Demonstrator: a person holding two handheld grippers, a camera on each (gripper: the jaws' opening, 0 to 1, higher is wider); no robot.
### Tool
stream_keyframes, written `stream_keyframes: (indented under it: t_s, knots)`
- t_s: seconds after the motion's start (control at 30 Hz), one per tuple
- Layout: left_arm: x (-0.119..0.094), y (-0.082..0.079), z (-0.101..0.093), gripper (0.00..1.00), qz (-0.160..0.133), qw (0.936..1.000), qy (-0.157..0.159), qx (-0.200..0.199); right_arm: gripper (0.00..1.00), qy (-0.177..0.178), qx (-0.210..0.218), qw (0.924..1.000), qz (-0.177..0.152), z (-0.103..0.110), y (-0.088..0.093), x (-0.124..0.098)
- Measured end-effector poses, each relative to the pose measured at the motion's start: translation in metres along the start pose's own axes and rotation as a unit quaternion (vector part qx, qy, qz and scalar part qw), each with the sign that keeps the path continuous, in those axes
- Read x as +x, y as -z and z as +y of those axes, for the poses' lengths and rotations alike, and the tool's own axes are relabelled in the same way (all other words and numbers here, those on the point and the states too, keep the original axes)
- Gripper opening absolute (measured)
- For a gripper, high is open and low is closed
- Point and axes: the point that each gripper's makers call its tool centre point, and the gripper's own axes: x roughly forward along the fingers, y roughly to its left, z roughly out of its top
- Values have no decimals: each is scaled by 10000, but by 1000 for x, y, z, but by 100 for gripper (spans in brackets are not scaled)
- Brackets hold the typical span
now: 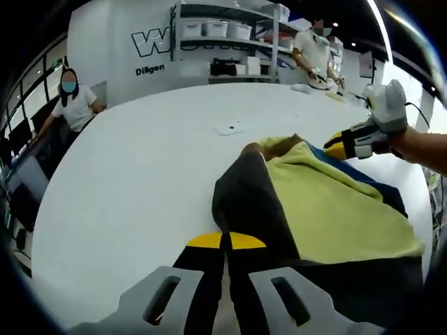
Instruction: Fold the garment on the visible template until the final outline fits inside the template.
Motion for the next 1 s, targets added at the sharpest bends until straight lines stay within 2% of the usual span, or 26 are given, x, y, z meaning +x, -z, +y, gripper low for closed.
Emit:
stream_keyframes:
  t_s: [0.07,0.1,0.13,0.23,0.33,0.4,0.5,0.57,0.73,0.87,1.0]
  knots:
    - [0,0,0,0,4,10000,1,3,9,-35,-44,10000,30,2,0,0]
    - [0,0,-1,0,3,10000,-3,-1,5,-174,16,9998,42,8,1,0]
    - [0,0,-1,0,2,10000,-4,-1,6,-207,14,9998,-4,11,0,0]
    - [1,0,-1,0,9,10000,-12,3,0,-182,41,9998,25,11,0,2]
    - [1,1,-2,0,18,10000,-30,12,0,-220,118,9997,30,9,2,0]
    - [1,1,-2,0,19,10000,-37,26,0,-216,26,9998,51,10,2,0]
    - [1,-1,-2,0,-15,10000,-63,60,0,-153,-134,9998,-4,9,0,-6]
    - [0,-4,-1,0,-50,9999,-83,87,0,-7,-328,9993,-180,4,-10,-14]
    - [-3,-10,7,0,-141,9997,-146,138,0,212,-478,9977,-431,-11,-27,-32]
    - [-5,-15,11,0,-185,9995,-189,168,0,381,-600,9964,-469,-21,-29,-43]
    - [-9,-25,14,0,-266,9982,-255,478,0,537,-716,9948,-487,-28,-27,-53]
